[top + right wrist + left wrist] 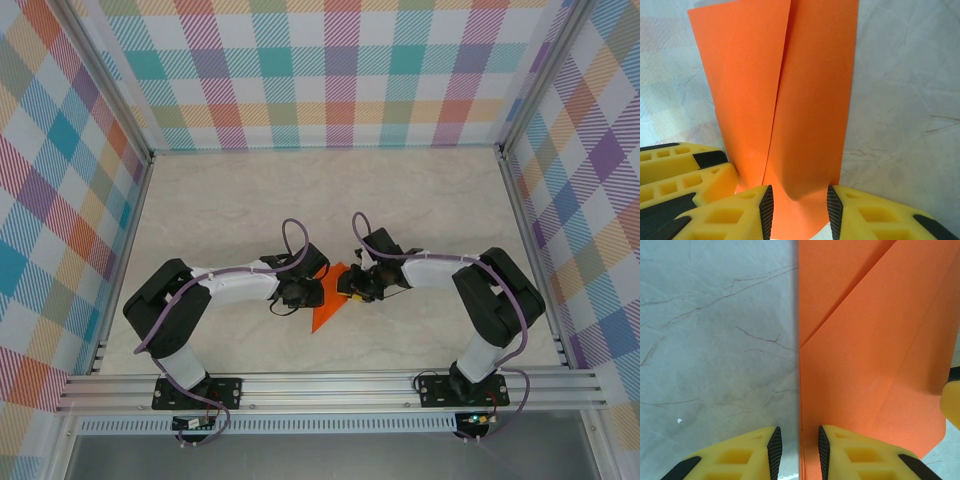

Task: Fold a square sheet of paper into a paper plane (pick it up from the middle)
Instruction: Fourth fold the wing at the center of the table, then turn over the paper at the center of the table.

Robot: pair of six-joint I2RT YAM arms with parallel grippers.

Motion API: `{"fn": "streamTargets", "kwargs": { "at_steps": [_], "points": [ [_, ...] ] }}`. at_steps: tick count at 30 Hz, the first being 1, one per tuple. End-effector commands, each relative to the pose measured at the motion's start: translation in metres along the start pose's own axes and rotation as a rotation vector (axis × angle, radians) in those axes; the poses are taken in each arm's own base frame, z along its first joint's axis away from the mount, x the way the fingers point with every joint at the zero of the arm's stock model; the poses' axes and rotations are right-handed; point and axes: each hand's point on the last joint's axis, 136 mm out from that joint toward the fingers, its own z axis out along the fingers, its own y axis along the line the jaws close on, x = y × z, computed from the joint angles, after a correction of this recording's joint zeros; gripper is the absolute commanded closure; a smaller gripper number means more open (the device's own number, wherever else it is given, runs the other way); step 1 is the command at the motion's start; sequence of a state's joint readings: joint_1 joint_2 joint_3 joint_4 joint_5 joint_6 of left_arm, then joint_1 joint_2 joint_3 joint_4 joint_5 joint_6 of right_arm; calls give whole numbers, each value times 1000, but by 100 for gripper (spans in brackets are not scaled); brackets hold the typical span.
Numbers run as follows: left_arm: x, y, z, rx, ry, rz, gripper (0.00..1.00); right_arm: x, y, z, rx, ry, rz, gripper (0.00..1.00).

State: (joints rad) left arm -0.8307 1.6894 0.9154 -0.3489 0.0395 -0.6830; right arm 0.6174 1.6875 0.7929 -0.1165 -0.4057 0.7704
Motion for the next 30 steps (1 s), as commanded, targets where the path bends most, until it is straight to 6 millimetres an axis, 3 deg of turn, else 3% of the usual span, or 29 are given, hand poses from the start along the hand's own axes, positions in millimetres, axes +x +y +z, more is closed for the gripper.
{"fn": "streamTargets", "kwargs": {
  "at_steps": [1,7,19,30],
  "points": [
    [17,-6,16,20,68,30,71,-1,10,-1,-17,1,-12,59],
    [17,-7,15,29,65,30,71,-5,28,3,-112,9,6,56],
    [19,-2,14,25,57,25,72,-19,44,9,-173,-6,-1,51],
    [20,-1,15,25,58,23,72,-45,51,18,-149,-47,-24,45]
  ]
}}
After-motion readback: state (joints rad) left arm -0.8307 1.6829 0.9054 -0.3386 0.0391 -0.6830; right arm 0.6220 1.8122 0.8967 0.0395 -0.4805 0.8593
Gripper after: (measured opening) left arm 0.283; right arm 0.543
